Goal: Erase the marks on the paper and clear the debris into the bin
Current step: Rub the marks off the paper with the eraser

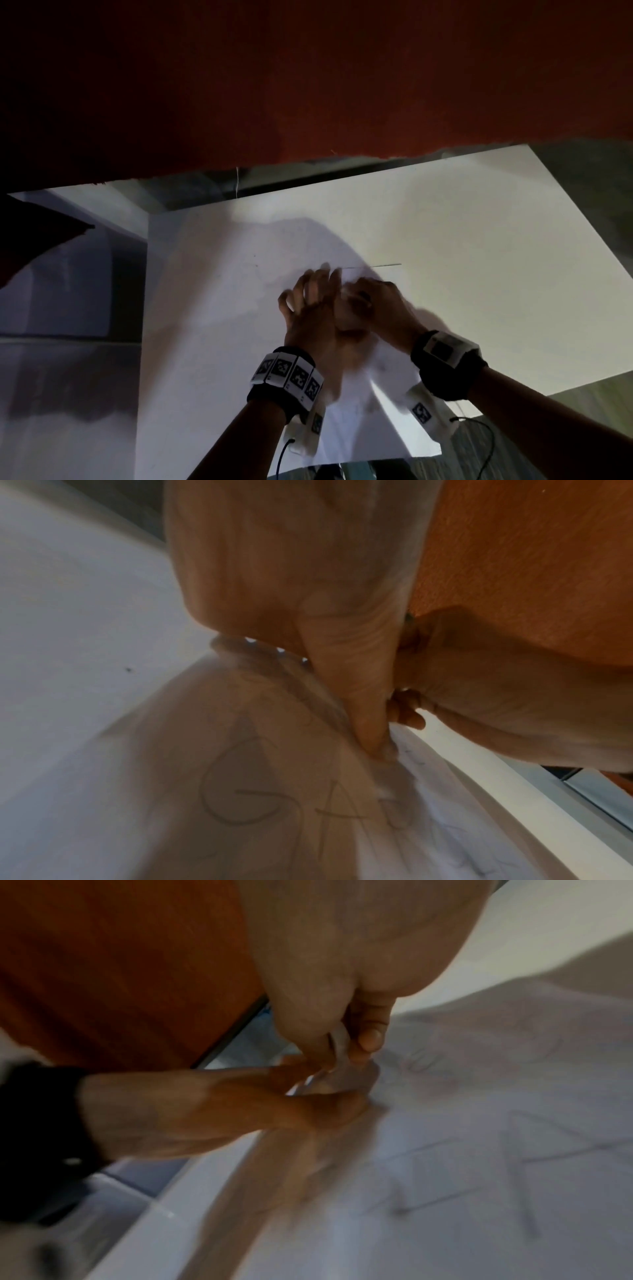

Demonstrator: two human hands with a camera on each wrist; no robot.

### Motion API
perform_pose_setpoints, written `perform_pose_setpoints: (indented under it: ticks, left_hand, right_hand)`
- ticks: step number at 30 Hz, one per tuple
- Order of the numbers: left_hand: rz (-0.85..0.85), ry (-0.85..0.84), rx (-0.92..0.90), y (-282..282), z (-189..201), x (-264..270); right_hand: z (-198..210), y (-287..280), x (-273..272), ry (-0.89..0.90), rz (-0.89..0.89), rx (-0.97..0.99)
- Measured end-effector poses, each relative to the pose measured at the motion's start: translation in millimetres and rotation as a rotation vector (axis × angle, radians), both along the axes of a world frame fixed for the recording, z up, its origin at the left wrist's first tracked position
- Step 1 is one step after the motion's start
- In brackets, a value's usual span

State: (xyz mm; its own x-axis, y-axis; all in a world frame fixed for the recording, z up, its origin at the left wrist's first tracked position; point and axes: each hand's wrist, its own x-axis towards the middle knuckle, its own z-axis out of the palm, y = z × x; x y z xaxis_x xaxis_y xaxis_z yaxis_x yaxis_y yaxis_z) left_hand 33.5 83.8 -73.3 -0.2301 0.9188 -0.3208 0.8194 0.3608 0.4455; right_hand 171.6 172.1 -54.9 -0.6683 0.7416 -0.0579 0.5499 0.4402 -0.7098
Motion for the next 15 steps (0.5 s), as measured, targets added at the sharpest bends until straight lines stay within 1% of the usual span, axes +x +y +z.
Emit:
perform_pose_setpoints:
  ticks: [2,3,4,5,7,8,9,11,12,13,15]
  left_hand:
    - [0.016,-0.008,0.01,-1.0,1.4,-0.8]
    - [0.015,-0.007,0.01,-0.9,2.2,-2.3]
    - [0.009,-0.004,0.004,-1.0,2.1,-3.3]
    - [0.005,0.006,0.006,-0.5,1.6,-3.0]
    - [0.012,0.026,0.02,-0.2,-0.6,-1.8]
    - [0.017,0.009,0.024,-0.2,-1.3,-1.5]
    - [0.027,-0.016,0.026,-1.0,-1.7,-0.9]
    - [0.035,-0.034,0.013,-2.0,-1.4,-2.0]
    - [0.026,-0.031,0.012,-2.7,3.9,-2.6]
    - [0.012,-0.023,0.018,-2.7,8.4,-1.5]
    - [0.0,-0.021,0.033,-2.2,13.9,2.2]
  right_hand:
    - [1.3,19.0,6.0,-0.017,-0.093,0.063]
    - [1.0,23.6,6.9,-0.004,-0.145,0.108]
    - [1.5,21.7,5.0,0.022,-0.179,0.112]
    - [2.7,15.0,0.2,0.032,-0.165,0.092]
    - [2.8,-0.1,-6.3,0.003,-0.05,0.082]
    - [0.8,0.0,-3.1,-0.023,-0.012,0.087]
    - [-0.4,6.5,2.0,-0.04,-0.034,0.08]
    - [0.7,23.0,8.5,-0.009,-0.174,0.095]
    - [0.5,24.2,7.9,0.017,-0.216,0.109]
    - [0.7,20.6,4.1,0.02,-0.208,0.101]
    - [-0.7,5.5,-5.4,0.011,-0.063,0.091]
